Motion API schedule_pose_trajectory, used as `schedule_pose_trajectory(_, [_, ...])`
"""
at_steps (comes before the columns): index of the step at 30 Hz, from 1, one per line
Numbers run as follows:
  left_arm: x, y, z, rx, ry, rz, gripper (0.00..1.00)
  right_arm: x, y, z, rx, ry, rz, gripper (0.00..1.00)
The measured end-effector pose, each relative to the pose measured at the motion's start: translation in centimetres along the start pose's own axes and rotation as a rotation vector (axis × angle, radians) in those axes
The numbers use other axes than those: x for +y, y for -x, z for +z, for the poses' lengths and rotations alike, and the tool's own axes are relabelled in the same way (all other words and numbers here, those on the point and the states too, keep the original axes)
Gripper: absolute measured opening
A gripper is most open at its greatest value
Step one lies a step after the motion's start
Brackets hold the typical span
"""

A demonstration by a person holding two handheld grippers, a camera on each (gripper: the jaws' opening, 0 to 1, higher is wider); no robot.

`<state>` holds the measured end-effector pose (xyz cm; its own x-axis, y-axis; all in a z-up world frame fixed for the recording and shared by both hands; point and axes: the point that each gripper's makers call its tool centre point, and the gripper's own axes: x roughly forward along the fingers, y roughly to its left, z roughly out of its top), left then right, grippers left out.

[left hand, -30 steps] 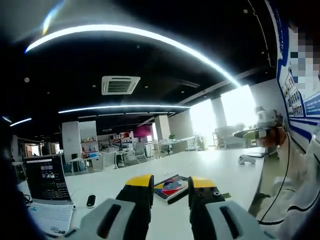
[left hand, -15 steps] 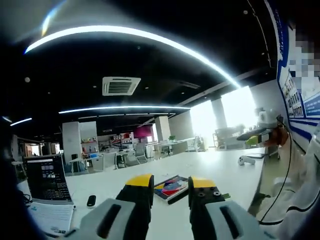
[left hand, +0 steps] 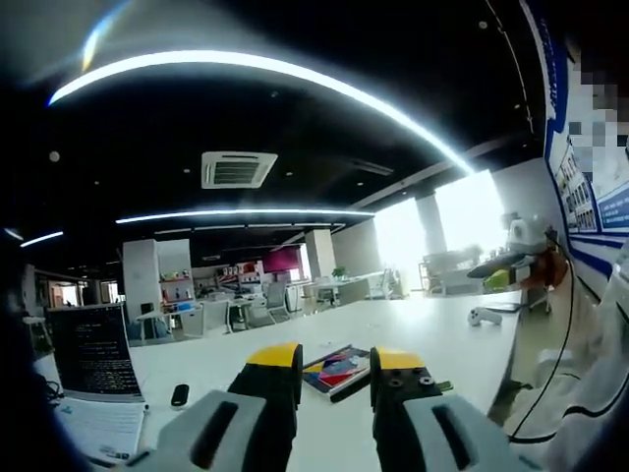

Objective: Pick up the tangram pieces one by one and place each piece onto its matching region on the pattern sheet, fitting the shapes together until the outline on the sheet is completely filled by the tangram pieces

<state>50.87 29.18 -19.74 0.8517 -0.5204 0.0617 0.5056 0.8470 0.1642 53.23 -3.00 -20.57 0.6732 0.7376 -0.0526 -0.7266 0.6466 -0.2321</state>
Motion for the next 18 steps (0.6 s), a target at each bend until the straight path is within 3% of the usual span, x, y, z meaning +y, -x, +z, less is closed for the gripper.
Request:
schedule_pose_trajectory(9, [-0.2,-0.2,0.0,0.006,-0.007,-0.005,0.29,-1.3,0.6,0.3,-0.012,-0.022,-0.042,0.41])
schedule_pose_trajectory(18, [-0.1,0.2,0.4,-0.003,-0.016,-0.003,0.29,-1.2,1.2,1.0,-0.031,-0.013,-0.045,0.41])
